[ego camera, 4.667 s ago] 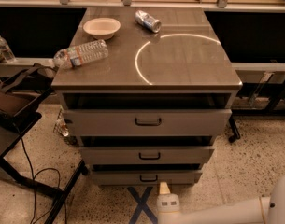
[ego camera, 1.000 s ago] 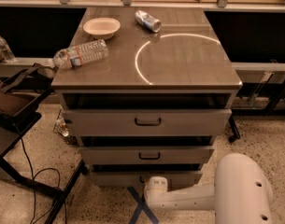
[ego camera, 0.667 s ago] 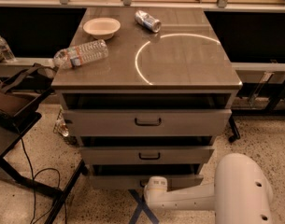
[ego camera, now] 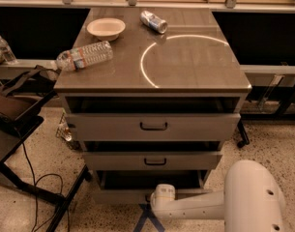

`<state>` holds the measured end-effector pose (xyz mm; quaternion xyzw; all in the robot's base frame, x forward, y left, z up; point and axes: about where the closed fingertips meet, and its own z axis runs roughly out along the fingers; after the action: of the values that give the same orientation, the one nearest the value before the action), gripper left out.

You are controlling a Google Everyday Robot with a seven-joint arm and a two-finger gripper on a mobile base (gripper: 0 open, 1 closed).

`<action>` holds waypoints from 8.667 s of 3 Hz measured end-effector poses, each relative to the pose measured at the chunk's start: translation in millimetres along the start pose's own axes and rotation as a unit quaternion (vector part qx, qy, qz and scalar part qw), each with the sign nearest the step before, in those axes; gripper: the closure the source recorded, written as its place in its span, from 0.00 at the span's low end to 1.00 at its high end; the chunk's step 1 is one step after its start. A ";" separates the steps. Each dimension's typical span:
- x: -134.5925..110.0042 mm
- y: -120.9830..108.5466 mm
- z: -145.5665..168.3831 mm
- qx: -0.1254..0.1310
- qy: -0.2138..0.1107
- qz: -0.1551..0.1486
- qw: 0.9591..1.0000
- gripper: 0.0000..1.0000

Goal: Open bottom drawer

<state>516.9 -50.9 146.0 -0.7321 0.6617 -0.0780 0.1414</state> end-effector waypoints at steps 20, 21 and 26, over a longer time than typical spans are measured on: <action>28.4 23.3 -46.3 0.027 0.011 0.036 0.999 0.37; 29.3 23.5 -49.6 0.029 0.014 0.036 0.999 0.42; 88.1 -33.0 -130.4 0.159 0.086 0.039 0.983 1.00</action>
Offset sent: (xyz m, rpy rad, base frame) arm -0.0588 -0.0660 0.0473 0.0231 -0.0795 -0.1227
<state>518.7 -149.0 273.4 -0.6642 0.6789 -0.2391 0.2018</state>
